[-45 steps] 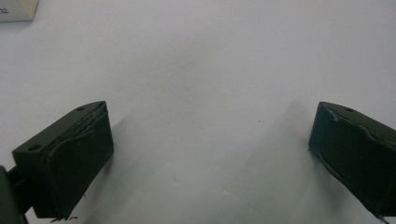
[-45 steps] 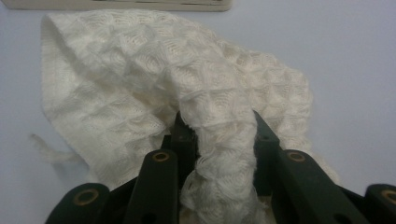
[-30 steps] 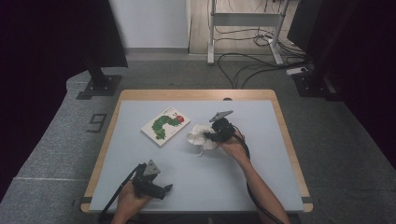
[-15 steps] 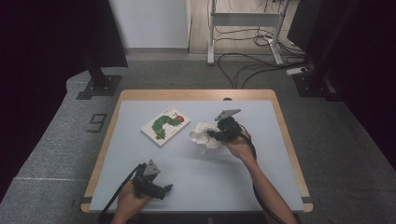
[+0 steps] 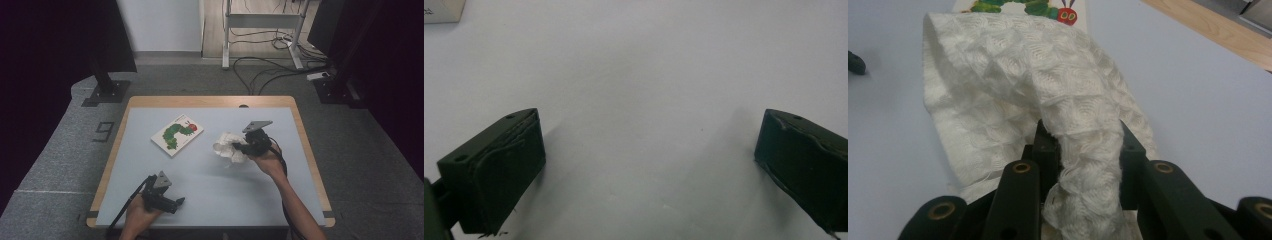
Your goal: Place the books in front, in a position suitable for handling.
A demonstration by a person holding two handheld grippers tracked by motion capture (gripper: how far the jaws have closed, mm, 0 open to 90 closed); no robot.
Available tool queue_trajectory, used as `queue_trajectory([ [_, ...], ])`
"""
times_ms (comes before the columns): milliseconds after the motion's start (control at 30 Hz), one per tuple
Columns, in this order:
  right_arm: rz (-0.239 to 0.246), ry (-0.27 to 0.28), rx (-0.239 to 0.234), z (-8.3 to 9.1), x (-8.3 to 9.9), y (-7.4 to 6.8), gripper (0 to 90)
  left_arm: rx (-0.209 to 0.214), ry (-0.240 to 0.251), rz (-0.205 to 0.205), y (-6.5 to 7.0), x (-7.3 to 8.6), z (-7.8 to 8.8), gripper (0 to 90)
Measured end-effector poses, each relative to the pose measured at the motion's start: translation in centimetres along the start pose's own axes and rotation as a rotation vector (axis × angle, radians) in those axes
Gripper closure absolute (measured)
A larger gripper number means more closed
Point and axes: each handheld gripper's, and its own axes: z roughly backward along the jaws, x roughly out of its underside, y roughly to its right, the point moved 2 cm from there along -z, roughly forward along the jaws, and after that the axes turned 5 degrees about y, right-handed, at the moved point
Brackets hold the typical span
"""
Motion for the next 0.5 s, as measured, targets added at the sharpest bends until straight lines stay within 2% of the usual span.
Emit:
queue_trajectory([
  [300, -0.020, 0.014, 0.032, 2.8, 1.5, 0.8, 70.2, 0.000, 0.000, 0.000, 0.0, 0.0, 0.0, 0.0],
  [500, -0.041, 0.022, 0.035, 4.5, 2.8, 1.2, 70.1, 0.000, 0.000, 0.000, 0.0, 0.0, 0.0, 0.0],
])
